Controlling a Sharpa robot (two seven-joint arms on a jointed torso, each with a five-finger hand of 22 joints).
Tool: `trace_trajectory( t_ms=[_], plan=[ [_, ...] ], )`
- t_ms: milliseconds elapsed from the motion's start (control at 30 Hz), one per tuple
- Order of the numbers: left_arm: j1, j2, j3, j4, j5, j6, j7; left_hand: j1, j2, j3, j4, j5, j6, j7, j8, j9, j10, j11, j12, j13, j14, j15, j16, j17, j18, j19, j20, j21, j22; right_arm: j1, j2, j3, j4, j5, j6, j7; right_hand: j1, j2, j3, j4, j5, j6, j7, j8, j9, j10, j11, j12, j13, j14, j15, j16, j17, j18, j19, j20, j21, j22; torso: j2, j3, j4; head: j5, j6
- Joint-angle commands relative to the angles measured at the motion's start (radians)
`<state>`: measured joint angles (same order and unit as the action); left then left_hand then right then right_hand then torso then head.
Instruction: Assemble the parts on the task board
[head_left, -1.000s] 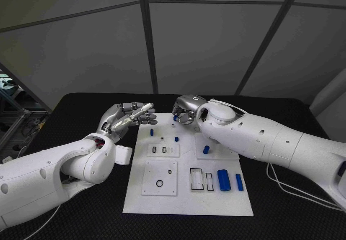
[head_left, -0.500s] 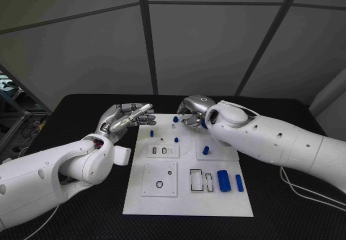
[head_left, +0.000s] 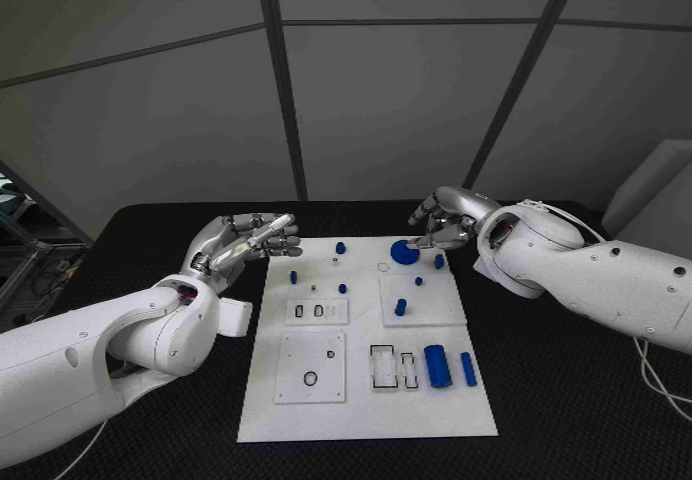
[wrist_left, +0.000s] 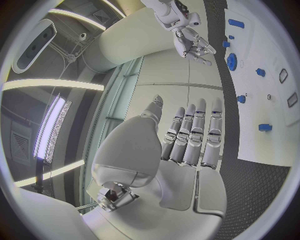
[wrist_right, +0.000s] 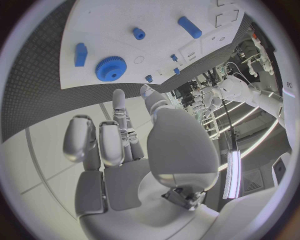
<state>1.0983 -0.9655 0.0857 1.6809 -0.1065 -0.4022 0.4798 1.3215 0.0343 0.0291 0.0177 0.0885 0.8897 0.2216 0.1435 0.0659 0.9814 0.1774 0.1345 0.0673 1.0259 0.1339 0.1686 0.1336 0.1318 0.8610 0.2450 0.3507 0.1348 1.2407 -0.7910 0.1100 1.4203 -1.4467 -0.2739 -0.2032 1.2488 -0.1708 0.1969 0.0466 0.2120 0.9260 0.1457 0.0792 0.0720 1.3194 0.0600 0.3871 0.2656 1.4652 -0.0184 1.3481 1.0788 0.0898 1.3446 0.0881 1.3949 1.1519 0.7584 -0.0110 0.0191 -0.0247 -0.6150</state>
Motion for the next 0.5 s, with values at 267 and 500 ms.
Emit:
trace_trajectory(
  t_ms=[267, 500],
  plan=[
    [0.002, 0.013, 0.001, -0.011, 0.004, 0.018, 0.005, -0.003, 0.010, -0.001, -0.008, -0.001, -0.003, 0.005, -0.005, -0.001, -0.004, 0.003, -0.008, -0.002, 0.001, 0.004, -0.008, 0.001, 0.051, 0.005, 0.000, -0.003, -0.002, 0.001, 0.023, 0.005, -0.039, 0.062, 0.106, -0.069, 0.140, 0.041, -0.183, 0.164, 0.018, -0.052, 0.010, 0.074, 0.009, -0.104, 0.006, 0.542, 0.555, 0.053, 0.006, 0.098, 0.172, -0.032, 0.064, 0.010, 0.058, 0.124, 0.002, 0.0036, 0.0009, -0.010, 0.002],
    [0.002, 0.019, 0.001, -0.017, 0.004, 0.020, 0.005, -0.003, 0.010, -0.001, -0.008, -0.001, -0.003, 0.005, -0.005, -0.001, -0.004, 0.003, -0.008, -0.002, 0.001, 0.004, -0.008, 0.001, 0.051, 0.005, 0.000, -0.003, -0.002, 0.001, 0.063, 0.005, -0.080, 0.028, 0.125, -0.078, 0.173, 0.041, -0.197, 0.194, 0.019, -0.071, 0.015, 0.096, 0.008, -0.060, 0.011, 0.701, 0.729, 0.062, 0.012, 0.125, 0.232, -0.036, 0.076, 0.014, 0.069, 0.150, 0.005, 0.0044, 0.0020, -0.013, -0.001]
  ],
)
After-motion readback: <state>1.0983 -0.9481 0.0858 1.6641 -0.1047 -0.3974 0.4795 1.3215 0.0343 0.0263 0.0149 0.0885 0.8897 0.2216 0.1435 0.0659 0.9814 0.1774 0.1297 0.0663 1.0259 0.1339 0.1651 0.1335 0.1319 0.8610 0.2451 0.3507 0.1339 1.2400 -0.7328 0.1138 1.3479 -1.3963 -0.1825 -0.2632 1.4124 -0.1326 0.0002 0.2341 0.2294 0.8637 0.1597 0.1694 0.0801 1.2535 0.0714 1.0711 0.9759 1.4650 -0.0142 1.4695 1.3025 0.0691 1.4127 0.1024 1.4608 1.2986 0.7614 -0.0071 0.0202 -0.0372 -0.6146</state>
